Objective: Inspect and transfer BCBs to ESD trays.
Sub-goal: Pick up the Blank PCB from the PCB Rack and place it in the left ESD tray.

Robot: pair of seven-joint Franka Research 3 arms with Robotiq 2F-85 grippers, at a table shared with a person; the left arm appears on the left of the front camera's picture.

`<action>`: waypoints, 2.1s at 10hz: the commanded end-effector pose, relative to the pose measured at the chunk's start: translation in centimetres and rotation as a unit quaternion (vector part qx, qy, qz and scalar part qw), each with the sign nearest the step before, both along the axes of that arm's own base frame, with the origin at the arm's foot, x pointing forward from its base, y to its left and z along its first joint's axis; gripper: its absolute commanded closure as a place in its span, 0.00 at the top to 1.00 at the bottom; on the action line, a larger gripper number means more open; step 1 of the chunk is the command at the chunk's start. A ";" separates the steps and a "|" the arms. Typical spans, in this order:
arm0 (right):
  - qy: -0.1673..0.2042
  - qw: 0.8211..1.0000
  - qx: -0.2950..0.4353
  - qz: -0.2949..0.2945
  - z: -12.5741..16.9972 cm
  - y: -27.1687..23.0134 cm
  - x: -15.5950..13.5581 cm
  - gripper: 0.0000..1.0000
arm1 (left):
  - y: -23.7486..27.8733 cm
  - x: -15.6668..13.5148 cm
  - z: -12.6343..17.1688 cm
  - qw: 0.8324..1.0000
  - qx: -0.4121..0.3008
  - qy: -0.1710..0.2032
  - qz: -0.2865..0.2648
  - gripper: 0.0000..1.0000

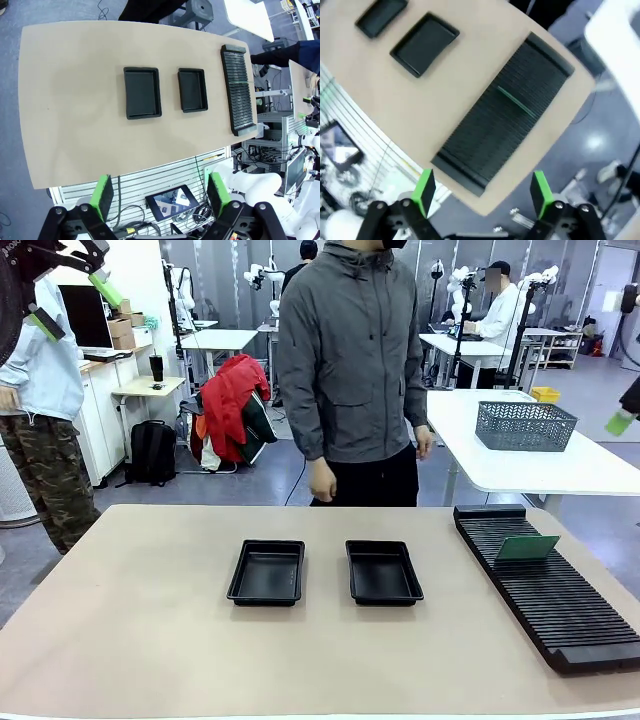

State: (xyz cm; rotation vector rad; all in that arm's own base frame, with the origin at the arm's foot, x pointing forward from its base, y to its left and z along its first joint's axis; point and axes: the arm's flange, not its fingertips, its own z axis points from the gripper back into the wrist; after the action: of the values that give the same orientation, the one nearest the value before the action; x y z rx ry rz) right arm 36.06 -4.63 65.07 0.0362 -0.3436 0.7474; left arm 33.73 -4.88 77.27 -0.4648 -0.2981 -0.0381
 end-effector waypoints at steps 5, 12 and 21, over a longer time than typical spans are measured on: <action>-0.003 0.961 -0.105 0.254 -6.9 -0.4 4.3 1.00 | 0.0 0.1 -0.2 1.000 -0.003 -0.002 -0.001 1.00; 0.038 0.901 -0.142 0.408 -15.3 -2.3 9.4 1.00 | 0.0 0.1 -0.2 1.000 -0.003 -0.002 -0.001 1.00; 0.031 0.892 -0.111 0.438 -25.7 -1.1 15.5 1.00 | 0.0 0.1 -0.2 1.000 -0.003 -0.002 -0.001 1.00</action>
State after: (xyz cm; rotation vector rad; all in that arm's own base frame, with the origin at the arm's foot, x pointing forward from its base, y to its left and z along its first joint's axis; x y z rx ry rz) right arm 50.64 -5.37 39.78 -0.0112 -0.1296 1.6548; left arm 33.76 -4.89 77.26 -0.4645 -0.2979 -0.0379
